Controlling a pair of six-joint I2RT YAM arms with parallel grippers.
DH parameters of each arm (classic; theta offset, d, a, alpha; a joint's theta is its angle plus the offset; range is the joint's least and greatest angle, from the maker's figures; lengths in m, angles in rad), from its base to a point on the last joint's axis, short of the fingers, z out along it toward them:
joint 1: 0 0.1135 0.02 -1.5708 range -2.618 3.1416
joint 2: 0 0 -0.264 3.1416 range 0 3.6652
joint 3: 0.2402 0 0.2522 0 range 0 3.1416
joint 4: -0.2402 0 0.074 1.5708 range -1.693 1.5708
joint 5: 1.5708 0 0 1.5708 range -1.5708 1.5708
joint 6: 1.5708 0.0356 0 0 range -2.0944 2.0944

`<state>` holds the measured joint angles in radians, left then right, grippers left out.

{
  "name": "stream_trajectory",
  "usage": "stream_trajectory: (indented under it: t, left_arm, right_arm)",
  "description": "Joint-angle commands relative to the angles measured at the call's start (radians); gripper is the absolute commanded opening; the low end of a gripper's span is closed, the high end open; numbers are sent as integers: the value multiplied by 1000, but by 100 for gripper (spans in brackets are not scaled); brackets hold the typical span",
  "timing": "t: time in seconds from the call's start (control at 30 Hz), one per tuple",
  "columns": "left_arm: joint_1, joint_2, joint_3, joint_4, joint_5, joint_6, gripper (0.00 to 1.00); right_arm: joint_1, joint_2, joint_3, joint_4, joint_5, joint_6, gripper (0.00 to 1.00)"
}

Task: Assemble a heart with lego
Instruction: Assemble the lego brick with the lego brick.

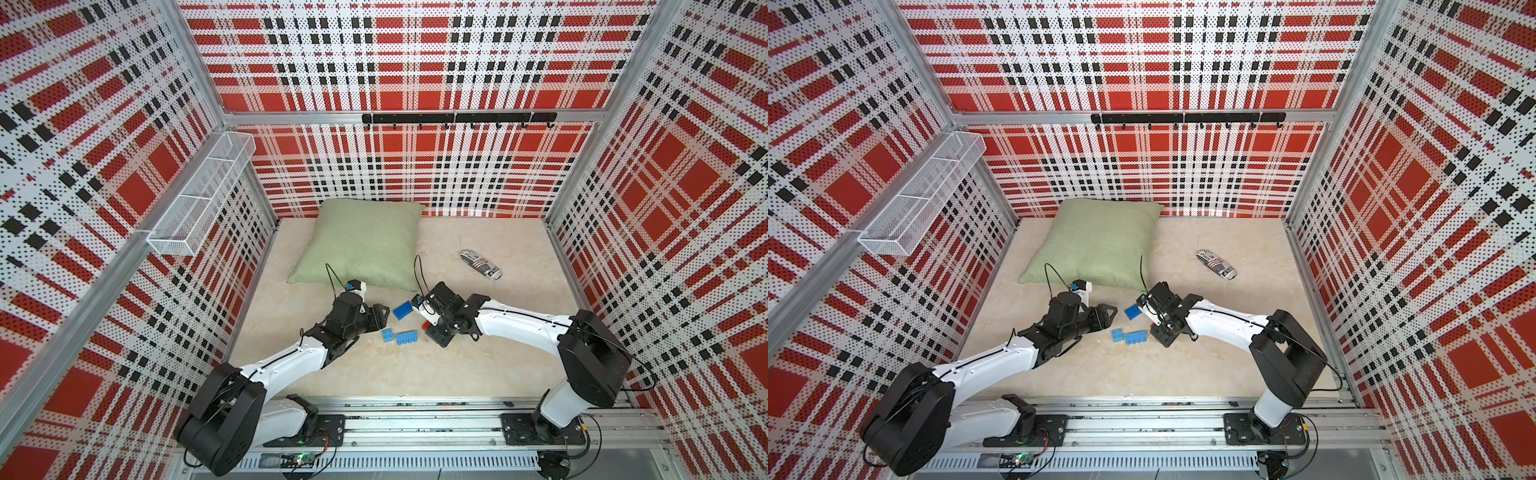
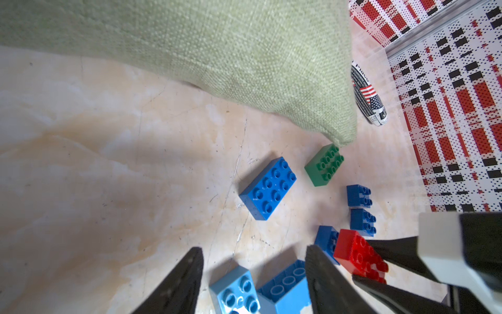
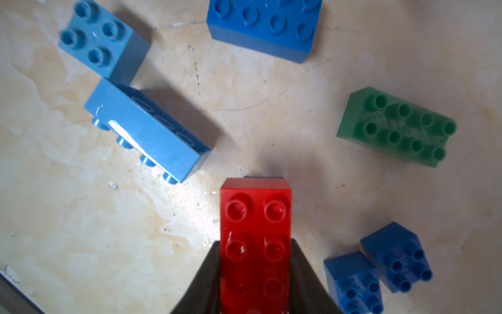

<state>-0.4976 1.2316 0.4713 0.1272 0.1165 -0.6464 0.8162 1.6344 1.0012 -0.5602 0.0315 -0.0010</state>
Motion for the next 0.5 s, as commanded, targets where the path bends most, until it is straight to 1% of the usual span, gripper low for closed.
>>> stream_trajectory:
  t: [0.0, 0.3, 0.47]
  left_arm:
    - [8, -16, -11, 21, 3, -1, 65]
    - [7, -10, -7, 23, 1, -1, 65]
    - [8, -11, -8, 19, 1, 1, 65]
  right_arm:
    - [6, 6, -20, 23, 18, 5, 27]
    - [3, 42, 0, 58, 25, -17, 26]
    - [-18, 40, -19, 64, -4, -24, 27]
